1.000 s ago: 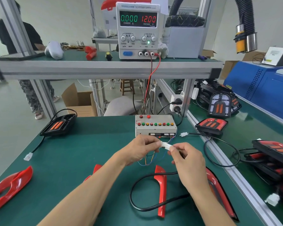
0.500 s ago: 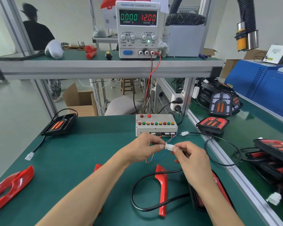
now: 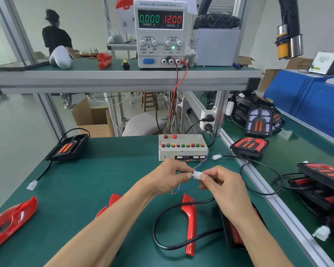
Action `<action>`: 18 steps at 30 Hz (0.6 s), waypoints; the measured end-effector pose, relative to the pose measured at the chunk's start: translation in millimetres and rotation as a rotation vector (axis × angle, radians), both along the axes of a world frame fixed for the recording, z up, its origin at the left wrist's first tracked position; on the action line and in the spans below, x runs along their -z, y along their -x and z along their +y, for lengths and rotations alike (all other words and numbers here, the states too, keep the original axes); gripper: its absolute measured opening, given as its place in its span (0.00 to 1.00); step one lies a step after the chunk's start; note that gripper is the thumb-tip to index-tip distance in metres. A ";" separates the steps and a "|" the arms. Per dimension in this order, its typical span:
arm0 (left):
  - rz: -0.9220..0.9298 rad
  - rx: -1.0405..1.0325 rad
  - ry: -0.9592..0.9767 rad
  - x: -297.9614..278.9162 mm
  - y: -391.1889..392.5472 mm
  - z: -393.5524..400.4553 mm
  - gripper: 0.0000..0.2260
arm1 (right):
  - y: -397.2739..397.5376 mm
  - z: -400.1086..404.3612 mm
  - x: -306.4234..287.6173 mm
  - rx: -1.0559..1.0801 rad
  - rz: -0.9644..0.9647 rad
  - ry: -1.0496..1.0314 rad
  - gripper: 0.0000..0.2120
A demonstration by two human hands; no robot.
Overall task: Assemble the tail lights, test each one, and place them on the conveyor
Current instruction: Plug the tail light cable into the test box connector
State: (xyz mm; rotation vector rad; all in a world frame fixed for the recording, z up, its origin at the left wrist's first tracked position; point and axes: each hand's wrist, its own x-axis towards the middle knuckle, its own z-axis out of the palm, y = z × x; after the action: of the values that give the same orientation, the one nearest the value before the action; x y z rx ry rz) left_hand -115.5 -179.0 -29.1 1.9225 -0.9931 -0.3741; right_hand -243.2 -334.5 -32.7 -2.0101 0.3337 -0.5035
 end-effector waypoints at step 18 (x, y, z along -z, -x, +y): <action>-0.023 -0.066 -0.251 16.6 -5.3 11.0 0.10 | 85.5 -49.3 -6.0 0.482 0.212 0.234 0.15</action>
State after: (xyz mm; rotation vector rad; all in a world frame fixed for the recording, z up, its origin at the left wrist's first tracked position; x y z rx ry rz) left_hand -110.2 -168.1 -45.7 2.1841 -0.9299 -0.4573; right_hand -328.7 -383.7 -26.8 -2.2174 0.9407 -0.6492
